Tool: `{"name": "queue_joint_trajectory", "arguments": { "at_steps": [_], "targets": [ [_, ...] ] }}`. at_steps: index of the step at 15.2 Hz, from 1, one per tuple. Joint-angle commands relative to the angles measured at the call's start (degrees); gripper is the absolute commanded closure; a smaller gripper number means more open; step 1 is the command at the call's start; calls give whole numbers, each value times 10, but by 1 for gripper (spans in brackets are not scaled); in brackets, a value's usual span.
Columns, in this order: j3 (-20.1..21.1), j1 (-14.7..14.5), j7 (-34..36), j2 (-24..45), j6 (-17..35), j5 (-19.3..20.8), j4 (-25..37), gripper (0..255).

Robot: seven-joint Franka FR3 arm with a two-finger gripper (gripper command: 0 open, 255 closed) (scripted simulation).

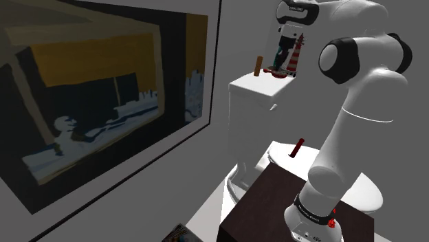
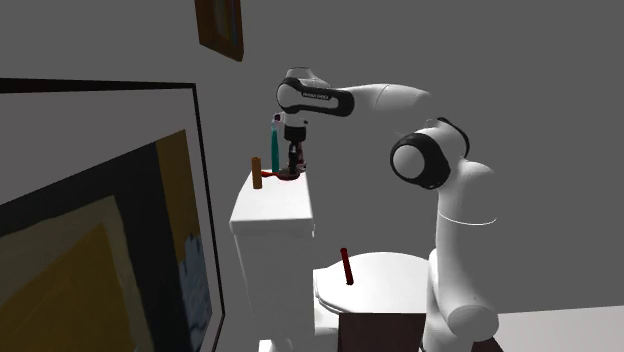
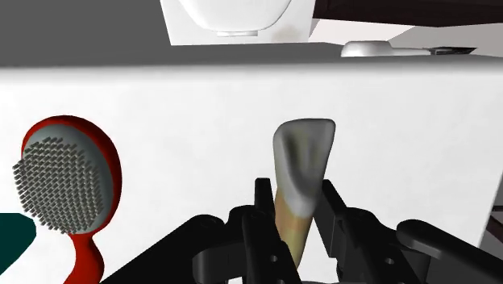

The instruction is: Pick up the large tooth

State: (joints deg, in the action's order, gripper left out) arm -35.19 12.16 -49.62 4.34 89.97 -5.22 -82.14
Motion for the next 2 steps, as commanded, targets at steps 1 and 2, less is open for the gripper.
{"name": "queue_joint_trajectory", "arguments": {
  "at_steps": [1, 2],
  "targets": [
    [0, 1, 0, 3, -10, -2, 12, 255],
    [0, 1, 0, 3, -10, -2, 12, 255]
  ]
}}
